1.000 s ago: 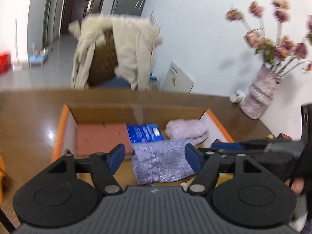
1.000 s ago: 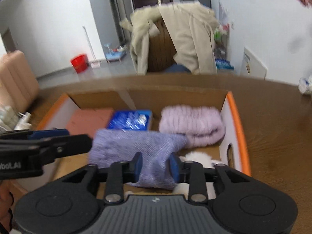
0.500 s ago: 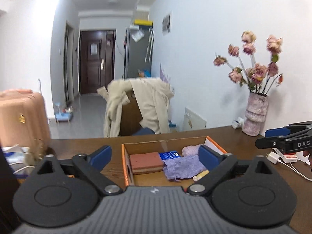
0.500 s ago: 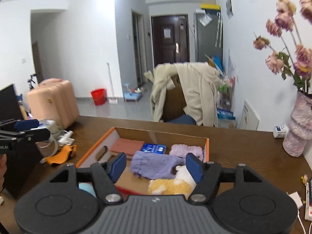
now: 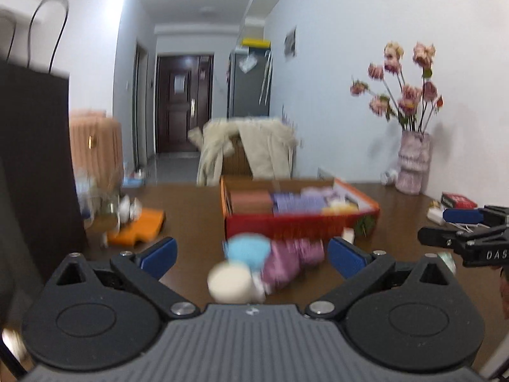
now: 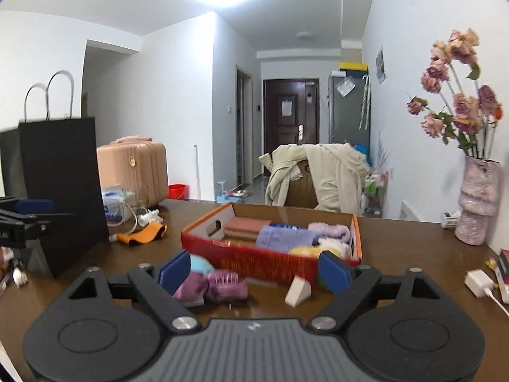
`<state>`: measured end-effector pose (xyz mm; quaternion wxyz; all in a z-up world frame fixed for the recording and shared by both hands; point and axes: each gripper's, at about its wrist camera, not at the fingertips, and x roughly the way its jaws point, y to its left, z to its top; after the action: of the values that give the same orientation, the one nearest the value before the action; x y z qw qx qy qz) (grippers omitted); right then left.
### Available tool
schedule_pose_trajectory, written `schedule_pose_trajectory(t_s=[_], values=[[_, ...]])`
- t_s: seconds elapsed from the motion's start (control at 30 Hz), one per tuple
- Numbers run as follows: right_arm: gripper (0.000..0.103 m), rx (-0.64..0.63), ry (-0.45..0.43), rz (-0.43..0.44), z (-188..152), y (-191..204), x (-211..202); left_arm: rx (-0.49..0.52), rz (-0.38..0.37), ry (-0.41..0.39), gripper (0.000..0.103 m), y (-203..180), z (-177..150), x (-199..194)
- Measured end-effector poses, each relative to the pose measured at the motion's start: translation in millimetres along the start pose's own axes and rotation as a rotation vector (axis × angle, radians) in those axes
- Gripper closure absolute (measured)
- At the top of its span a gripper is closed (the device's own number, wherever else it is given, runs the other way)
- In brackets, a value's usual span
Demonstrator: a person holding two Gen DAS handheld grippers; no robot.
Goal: Organize soft objects
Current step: 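Withdraw both grippers from the box back over the pile, then grasp the clear plastic bag with the right gripper while the left gripper grasps the white round sponge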
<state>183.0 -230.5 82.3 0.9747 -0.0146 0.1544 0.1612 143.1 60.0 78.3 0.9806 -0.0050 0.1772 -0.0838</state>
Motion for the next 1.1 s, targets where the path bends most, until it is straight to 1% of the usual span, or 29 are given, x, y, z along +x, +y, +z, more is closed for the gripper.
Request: schedule_pose_trajectory(t_s=[0.1,0.13,0.2,0.27,0.37,0.53,0.63,0.73,0.83,0.9,0.97,1.03,1.1], values=[[0.015,0.036,0.05,0.033,-25,8,-9,0.011,0.028,0.06,0.0,0,-19,3],[0.015,0.044,0.075,0.054,-33,11,-10,0.021,0.048,0.075,0.0,1,-22,6],[0.015,0.031,0.11,0.06,-41,16,-10,0.024,0.071,0.09,0.0,3,-27,9],[0.015,0.024,0.135,0.061,-47,19,-10,0.012,0.071,0.095,0.0,7,-29,10],[0.015,0.042,0.143,0.072,-52,21,-10,0.011,0.06,0.102,0.0,7,-29,17],[0.015,0.05,0.157,0.053,-56,19,-5,0.016,0.034,0.128,0.0,3,-28,35],[0.017,0.052,0.164,0.013,-55,11,0,0.018,0.031,0.145,0.0,1,-27,47],[0.017,0.059,0.138,-0.043,-52,-4,-5,0.016,0.035,0.152,0.0,-3,-23,62],[0.018,0.076,0.124,-0.143,-50,-28,-9,0.015,0.037,0.161,0.0,-10,-21,78],[0.021,0.099,0.144,-0.214,-54,-47,-7,0.001,0.041,0.173,0.0,-13,-21,89],[0.026,0.123,0.184,-0.26,-60,-65,-1,-0.002,0.031,0.183,0.0,-18,-21,97],[0.027,0.139,0.212,-0.276,-68,-77,4,0.011,0.029,0.186,0.0,-21,-21,104],[0.03,0.159,0.236,-0.266,-75,-85,13,0.021,0.046,0.202,0.0,-23,-22,113]])
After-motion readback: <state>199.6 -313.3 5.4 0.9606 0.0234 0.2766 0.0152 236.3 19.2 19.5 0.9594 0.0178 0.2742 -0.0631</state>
